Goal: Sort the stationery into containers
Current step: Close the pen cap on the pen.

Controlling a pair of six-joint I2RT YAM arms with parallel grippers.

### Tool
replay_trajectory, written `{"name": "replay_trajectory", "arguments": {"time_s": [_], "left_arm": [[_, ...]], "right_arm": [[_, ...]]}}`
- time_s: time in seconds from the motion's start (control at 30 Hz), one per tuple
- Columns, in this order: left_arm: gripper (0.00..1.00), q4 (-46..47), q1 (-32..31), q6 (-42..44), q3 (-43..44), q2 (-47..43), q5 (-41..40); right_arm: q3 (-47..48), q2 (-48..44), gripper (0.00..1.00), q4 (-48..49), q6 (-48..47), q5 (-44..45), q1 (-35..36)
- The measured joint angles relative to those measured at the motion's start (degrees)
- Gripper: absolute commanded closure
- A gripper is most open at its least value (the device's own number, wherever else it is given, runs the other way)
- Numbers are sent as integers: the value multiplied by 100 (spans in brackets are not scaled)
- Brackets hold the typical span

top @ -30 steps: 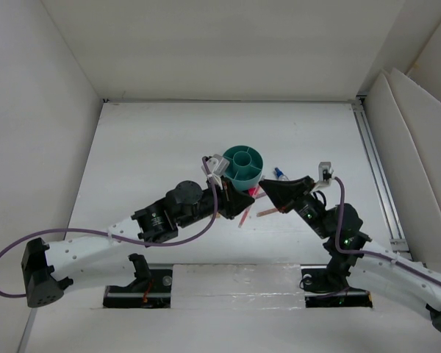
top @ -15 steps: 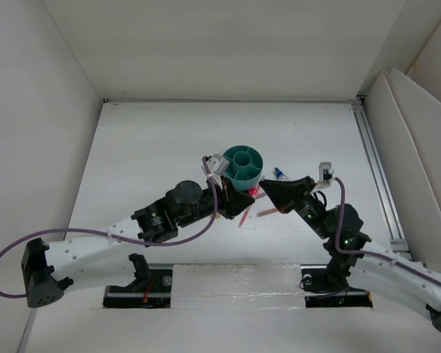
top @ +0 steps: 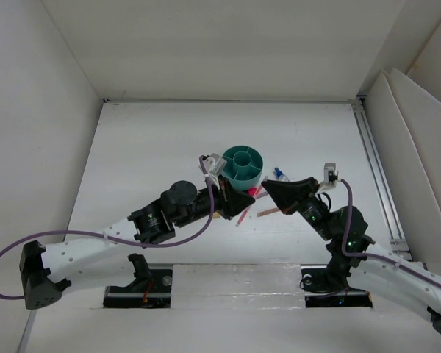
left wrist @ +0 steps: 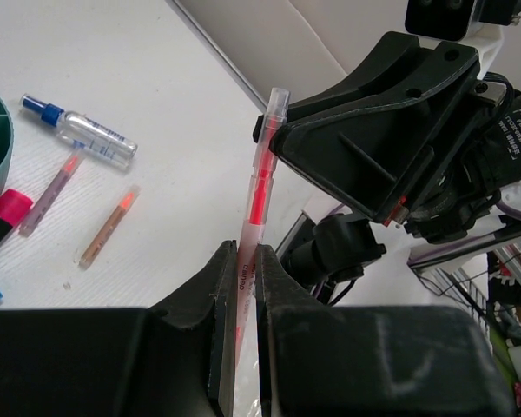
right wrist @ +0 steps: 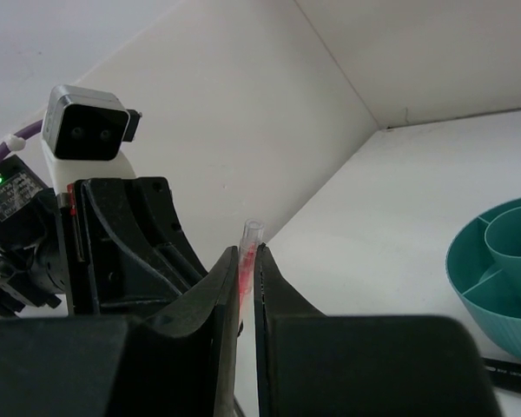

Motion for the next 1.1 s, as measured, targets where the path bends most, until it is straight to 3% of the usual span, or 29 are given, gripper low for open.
{"name": "replay_trajectory", "arguments": {"time_s": [0.43, 1.1], "left_arm": [[100, 251, 9, -2, -162, -85, 57], [100, 636, 35, -44, -249, -120, -103]], "right_arm": [[2, -26, 74, -144, 7, 50, -2], [2, -223, 68, -404, -37, 181, -2]]}}
